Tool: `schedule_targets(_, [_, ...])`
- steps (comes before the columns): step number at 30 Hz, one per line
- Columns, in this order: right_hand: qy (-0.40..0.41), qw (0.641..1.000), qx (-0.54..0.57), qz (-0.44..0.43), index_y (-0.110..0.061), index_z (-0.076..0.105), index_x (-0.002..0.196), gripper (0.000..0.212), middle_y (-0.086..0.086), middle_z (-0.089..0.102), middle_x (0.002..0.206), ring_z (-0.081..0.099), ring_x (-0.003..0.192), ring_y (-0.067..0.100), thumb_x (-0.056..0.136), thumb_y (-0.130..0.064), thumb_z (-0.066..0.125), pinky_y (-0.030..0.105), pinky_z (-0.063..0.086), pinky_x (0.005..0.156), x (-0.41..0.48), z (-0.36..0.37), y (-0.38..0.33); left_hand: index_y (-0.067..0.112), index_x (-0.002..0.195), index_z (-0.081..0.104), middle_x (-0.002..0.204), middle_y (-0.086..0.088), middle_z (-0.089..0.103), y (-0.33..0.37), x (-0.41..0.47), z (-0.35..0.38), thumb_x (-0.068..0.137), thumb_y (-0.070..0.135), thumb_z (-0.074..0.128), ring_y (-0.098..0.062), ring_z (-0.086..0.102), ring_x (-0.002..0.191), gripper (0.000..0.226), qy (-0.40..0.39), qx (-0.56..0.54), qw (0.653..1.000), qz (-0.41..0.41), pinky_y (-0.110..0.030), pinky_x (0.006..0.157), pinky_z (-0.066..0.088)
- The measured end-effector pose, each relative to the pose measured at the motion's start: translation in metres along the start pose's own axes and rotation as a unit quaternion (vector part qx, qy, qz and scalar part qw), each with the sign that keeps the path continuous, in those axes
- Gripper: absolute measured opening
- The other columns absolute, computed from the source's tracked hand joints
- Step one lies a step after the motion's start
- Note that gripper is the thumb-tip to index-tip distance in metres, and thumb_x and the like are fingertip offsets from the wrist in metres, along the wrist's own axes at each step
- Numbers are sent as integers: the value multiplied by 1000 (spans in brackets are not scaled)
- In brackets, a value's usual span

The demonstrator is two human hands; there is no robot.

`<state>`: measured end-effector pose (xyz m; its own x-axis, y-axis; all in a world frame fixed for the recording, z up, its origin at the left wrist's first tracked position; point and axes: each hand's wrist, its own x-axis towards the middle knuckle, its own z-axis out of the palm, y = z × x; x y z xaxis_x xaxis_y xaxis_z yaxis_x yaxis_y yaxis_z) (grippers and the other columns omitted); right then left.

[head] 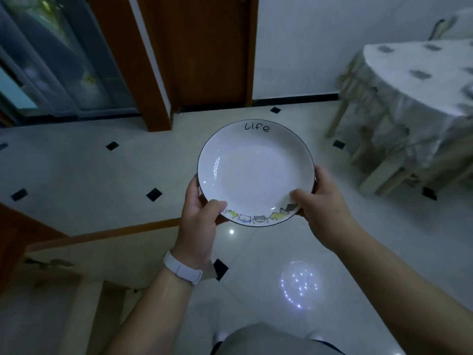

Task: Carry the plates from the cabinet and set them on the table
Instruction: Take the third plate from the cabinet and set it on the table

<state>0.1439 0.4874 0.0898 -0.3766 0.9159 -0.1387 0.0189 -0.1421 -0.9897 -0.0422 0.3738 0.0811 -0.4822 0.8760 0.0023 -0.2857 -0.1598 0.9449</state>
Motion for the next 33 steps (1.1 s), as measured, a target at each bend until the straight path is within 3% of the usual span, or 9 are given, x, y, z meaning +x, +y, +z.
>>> schedule_targets(7, [79,996,39,-2,-38,58,104,49,-11,72,86,71,74,12,66,-6,54,30,57,60,-17,-140,-8,25,127,56,112,-3,68,-39,2,135,76,-1,50,-19,65,95,58,-85,6,995,-47,-31,67,54])
schedule_targets(14, [162,985,55,-16,-32,56,115,54,-1,70,101,71,86,20,66,-8,54,35,60,64,-38,-282,-13,31,126,57,111,-2,67,-79,7,274,74,2,52,-18,65,91,60,-176,42,981,-66,-30,67,54])
schedule_targets(18, [195,979,58,-29,-37,56,108,49,-11,72,95,71,84,14,69,-7,53,29,58,63,-52,-347,-17,28,130,54,116,-8,65,-101,9,341,74,1,51,-23,64,93,62,-223,52,970,-79,-36,69,54])
schedule_targets(25, [285,956,70,-19,-31,57,112,53,1,70,103,69,93,29,64,-9,54,49,62,74,-65,-423,-17,29,128,55,112,-4,67,-126,17,429,73,0,51,-20,66,89,62,-293,66,949,-94,-34,67,55])
schedule_targets(28, [323,943,76,-16,-32,56,113,54,4,69,107,68,97,32,64,-10,54,54,60,77,-64,-446,-13,27,125,56,102,1,68,-139,28,460,71,2,52,-16,66,79,59,-316,77,940,-106,-27,57,53])
schedule_targets(30, [347,935,74,-10,-37,57,108,51,0,70,104,68,95,29,64,-11,54,51,61,75,-61,-462,-9,29,119,59,95,5,68,-150,37,481,71,4,52,-15,65,74,55,-328,83,934,-115,-23,53,51])
schedule_targets(33, [379,922,76,0,-39,58,106,51,-8,71,98,70,92,21,63,-11,54,39,62,68,-48,-489,-5,35,112,63,99,5,69,-171,55,512,71,2,53,-16,67,82,53,-357,72,922,-134,-32,64,57])
